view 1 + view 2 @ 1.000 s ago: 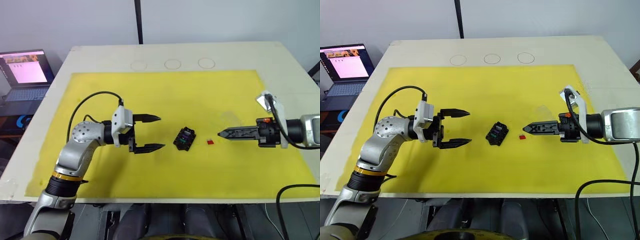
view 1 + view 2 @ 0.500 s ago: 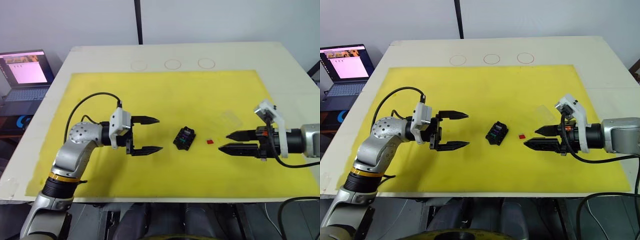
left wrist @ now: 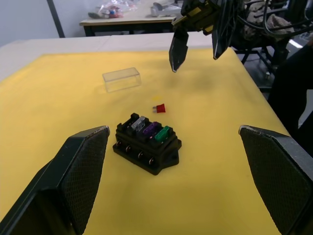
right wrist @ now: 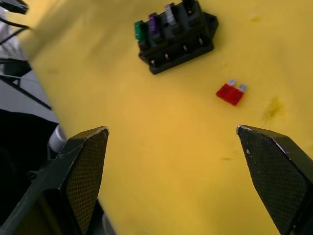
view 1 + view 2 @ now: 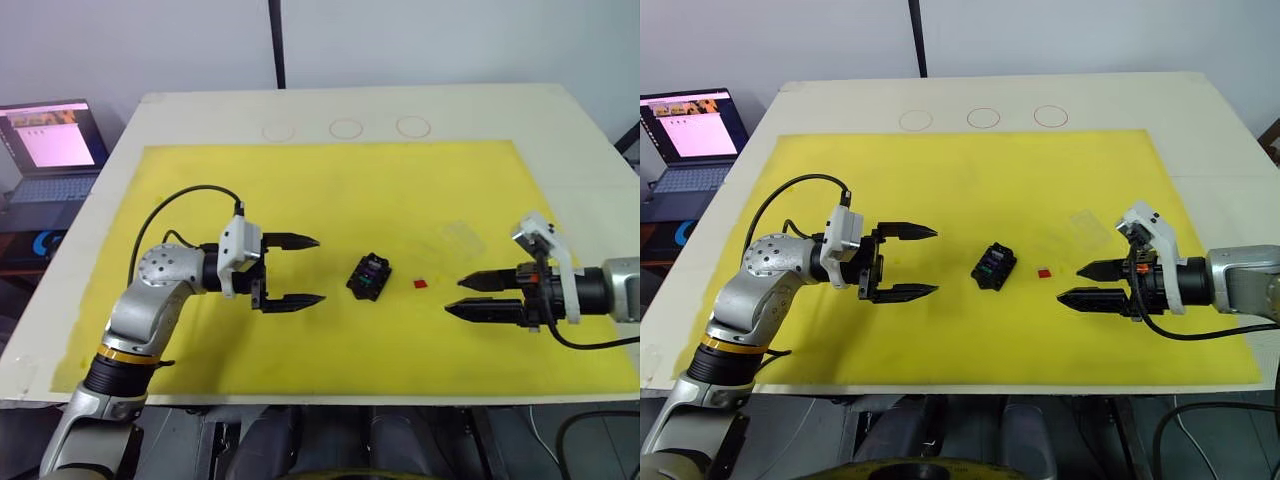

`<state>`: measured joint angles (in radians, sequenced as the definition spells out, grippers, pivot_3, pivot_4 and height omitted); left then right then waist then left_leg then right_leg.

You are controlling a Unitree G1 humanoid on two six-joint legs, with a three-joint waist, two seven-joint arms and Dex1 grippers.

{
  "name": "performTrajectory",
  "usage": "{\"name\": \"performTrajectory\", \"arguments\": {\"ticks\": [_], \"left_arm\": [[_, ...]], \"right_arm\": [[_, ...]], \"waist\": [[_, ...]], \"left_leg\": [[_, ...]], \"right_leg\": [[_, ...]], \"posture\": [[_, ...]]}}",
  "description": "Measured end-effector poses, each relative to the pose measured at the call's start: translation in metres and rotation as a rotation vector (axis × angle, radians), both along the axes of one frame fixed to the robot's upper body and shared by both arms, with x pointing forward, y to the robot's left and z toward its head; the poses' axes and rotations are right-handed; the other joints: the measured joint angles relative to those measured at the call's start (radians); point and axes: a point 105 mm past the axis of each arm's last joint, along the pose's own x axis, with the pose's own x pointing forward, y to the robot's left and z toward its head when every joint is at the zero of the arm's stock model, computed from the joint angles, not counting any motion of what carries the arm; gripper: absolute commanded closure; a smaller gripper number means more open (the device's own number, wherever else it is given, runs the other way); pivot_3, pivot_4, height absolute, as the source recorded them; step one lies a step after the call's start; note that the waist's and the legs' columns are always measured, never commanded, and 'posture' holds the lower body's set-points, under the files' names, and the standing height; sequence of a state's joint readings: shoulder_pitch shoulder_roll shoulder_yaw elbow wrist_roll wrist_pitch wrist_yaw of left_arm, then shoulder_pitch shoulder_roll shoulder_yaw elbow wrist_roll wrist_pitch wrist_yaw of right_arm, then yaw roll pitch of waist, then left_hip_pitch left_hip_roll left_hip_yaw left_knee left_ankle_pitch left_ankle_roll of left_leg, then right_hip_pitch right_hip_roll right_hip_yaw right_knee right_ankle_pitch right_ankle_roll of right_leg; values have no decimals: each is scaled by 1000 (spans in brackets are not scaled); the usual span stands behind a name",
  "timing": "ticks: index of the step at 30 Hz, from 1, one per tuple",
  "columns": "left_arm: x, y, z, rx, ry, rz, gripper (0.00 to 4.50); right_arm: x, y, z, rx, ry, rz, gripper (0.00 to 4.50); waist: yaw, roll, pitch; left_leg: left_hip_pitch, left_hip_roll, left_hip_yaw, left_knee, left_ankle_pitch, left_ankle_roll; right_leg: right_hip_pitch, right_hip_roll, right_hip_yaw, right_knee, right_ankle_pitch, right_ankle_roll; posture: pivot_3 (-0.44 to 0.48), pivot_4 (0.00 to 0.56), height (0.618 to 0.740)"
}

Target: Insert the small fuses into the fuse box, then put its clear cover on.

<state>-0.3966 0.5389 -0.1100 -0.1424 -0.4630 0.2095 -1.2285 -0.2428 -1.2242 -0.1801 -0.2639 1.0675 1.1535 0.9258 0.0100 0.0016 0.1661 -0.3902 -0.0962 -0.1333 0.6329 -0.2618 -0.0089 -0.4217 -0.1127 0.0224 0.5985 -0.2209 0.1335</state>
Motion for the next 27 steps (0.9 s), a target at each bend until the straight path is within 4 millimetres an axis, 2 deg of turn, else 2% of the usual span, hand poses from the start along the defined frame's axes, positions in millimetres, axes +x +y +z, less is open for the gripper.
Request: {"name": "performTrajectory", "arguments": {"ticks": [9,13,20,27], "left_arm": [[-1,-1,-1,4,3,-13,0],[-3,-1,-2,5,6,-16,0],[-7,-2,-3,4,8,-23,0],[-10,-2,-5,6,12,-25,0]], "right_arm": [[24,0,3,298,276,-126,14],[36,1,-16,312,387,-193,14],[43,1,-37,274,443,-238,14],[48,2,-40,310,464,-245,14]], "waist": [[3,-1,0],[2,0,0],[2,0,0],[0,0,0]], "left_leg": [[0,0,0,0,0,-1],[0,0,0,0,1,-1],[0,0,0,0,1,-2],[0,0,0,0,1,-2]], "right_leg": [[0,0,0,0,0,-1],[-1,0,0,0,1,-1],[-1,0,0,1,1,0],[-1,0,0,1,1,0]], "posture": [[0,150,740],[0,150,740],[0,150,740],[0,150,740]]}}
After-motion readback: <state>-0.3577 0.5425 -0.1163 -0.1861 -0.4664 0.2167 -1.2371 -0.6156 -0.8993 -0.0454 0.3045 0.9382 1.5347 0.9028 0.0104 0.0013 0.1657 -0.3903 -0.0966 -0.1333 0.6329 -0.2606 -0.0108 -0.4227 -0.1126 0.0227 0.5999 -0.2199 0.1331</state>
